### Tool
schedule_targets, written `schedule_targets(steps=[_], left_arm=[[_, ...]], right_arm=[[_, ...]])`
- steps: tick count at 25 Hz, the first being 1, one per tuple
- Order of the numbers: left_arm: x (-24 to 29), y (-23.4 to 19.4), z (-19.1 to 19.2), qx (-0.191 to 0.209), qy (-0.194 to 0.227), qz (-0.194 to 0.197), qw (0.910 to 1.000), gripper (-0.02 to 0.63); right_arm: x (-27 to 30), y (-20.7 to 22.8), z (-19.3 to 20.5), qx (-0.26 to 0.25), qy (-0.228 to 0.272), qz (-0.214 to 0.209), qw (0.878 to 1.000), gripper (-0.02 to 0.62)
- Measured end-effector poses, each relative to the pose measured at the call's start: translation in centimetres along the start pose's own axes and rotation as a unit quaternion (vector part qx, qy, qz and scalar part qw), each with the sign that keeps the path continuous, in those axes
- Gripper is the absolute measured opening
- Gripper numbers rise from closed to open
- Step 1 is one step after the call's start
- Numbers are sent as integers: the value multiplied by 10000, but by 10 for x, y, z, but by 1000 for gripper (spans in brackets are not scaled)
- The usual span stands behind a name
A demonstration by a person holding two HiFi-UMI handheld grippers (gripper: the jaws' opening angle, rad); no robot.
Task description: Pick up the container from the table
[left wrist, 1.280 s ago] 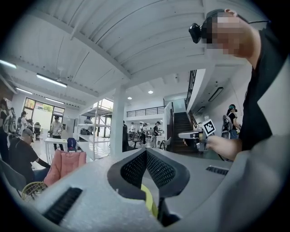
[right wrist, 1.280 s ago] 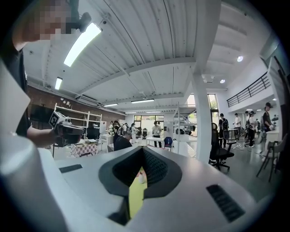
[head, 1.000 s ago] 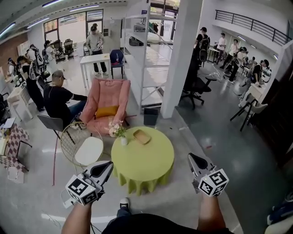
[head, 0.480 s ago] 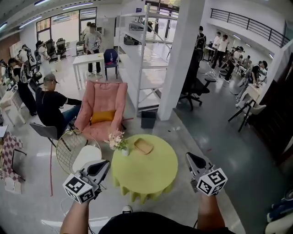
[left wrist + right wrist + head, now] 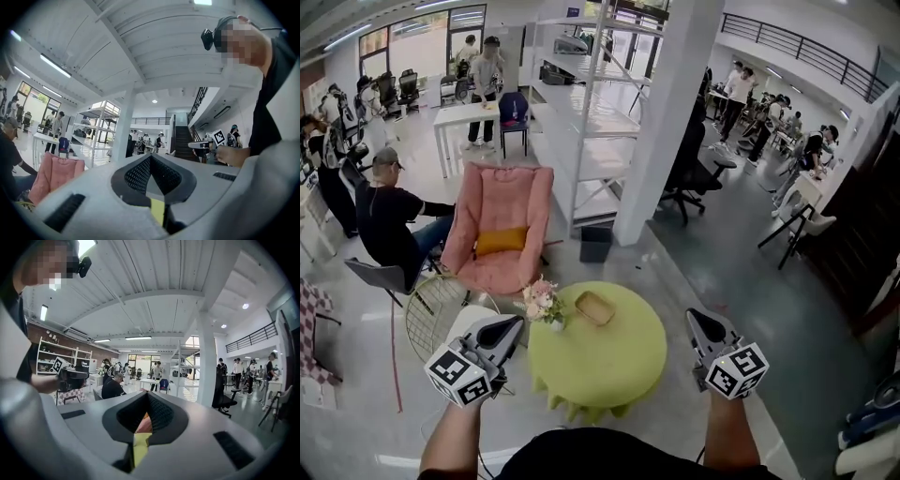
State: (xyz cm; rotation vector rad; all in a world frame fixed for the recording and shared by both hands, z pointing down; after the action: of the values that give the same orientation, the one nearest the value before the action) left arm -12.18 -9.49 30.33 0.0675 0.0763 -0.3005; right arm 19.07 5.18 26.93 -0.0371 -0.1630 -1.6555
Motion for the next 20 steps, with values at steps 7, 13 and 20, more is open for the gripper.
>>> schedule_targets(steps=[7, 13, 20], left_arm=[[3, -45, 1, -75, 178, -20, 9998, 17], [7, -58, -6, 1, 271, 102, 9996, 17], [7, -69, 2, -70, 248, 108, 9996, 17]], right_arm=[[34, 1, 0, 101, 63, 248, 9996, 8], [52, 4, 0, 293, 67, 331, 9990, 8], [67, -7, 0, 168, -111, 256, 9995, 8]])
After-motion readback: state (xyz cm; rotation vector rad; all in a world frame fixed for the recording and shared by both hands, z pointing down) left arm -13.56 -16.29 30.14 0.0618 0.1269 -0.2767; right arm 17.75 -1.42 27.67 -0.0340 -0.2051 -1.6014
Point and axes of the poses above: the fingertips, and each gripper's own axes: x forward along the fingers, y to its right, z out of its underside, the point moved 2 cm from there along -x, backward along the fingers, and after that the axes turned 10 degrees about x, right-handed, at the moved point
